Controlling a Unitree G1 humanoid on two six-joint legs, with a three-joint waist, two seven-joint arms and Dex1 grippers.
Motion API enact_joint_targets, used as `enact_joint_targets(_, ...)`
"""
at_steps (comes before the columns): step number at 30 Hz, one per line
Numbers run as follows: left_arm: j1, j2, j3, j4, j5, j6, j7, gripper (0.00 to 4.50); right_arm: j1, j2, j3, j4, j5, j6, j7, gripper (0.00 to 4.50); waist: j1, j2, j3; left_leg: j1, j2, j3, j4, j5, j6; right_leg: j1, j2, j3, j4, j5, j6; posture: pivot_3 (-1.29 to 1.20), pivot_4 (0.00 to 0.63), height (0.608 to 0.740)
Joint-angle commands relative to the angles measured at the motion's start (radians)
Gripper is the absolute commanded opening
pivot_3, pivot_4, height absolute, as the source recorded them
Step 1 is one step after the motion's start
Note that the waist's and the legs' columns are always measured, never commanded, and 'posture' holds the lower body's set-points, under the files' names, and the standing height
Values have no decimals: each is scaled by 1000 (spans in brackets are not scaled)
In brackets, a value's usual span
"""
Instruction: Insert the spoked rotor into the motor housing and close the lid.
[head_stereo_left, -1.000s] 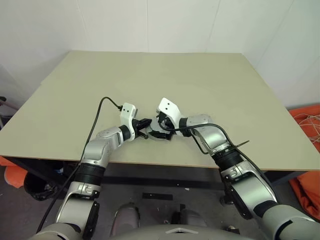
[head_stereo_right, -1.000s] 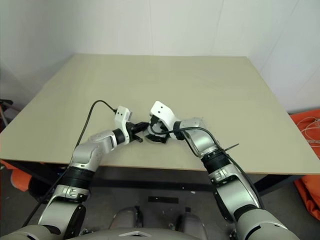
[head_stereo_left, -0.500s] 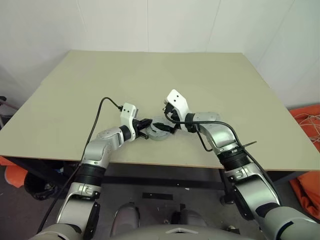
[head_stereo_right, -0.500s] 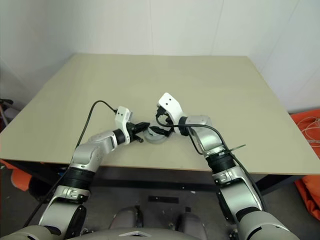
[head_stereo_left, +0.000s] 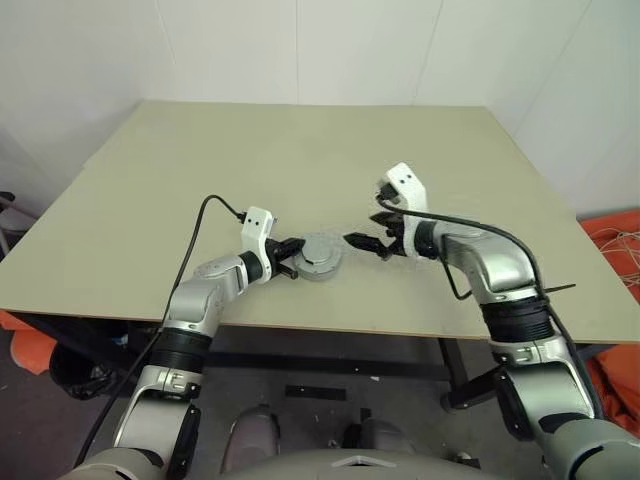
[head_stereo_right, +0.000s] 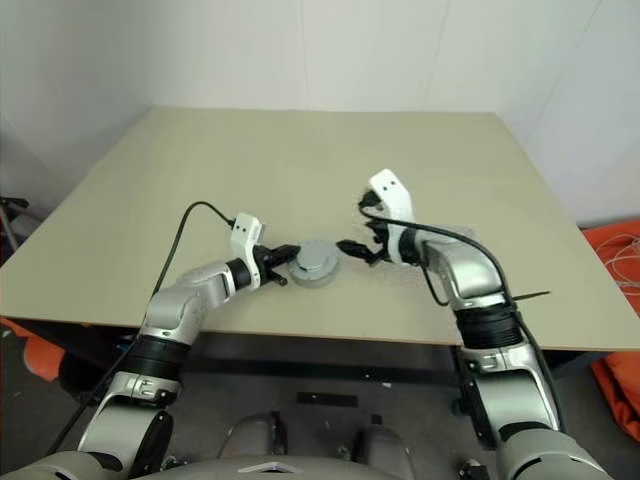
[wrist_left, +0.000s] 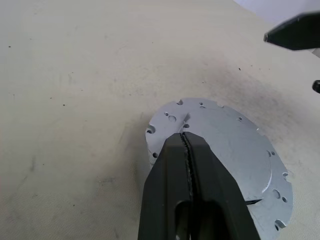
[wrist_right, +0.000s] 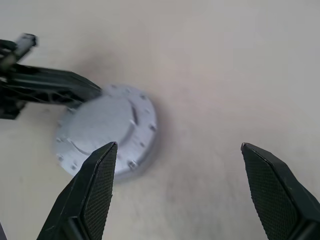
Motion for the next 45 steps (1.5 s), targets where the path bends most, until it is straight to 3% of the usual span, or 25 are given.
enact_joint_targets(1,15,-4,-25,22,11,23,-9,0,-27,10,-71,-68,85,203,-34,4481,0,1,0,0,0,0,0,0,0,0,0,0,0,0,0,0,0,740)
enact_joint_targets(11,16,-7,-26,22,12,24,-9,0,-183,218,-354,50,175,596,-200,4481,4,3,-1,0,0,0,-1,1,-2,0,0,0,0,0,0,0,0,740)
enact_joint_targets(23,14,-11,-27,23,12,24,-11,0,-216,319,-490,214,172,598,-368,4481,7,4,-1,0,0,0,-3,2,-4,-1,0,0,0,0,0,0,0,740)
enact_joint_targets(45,20,-7,-29,13,12,26,-13,0,-222,400,-602,381,198,570,-426,4481,5,5,-2,2,0,0,-4,3,-5,0,0,0,0,0,1,0,0,740)
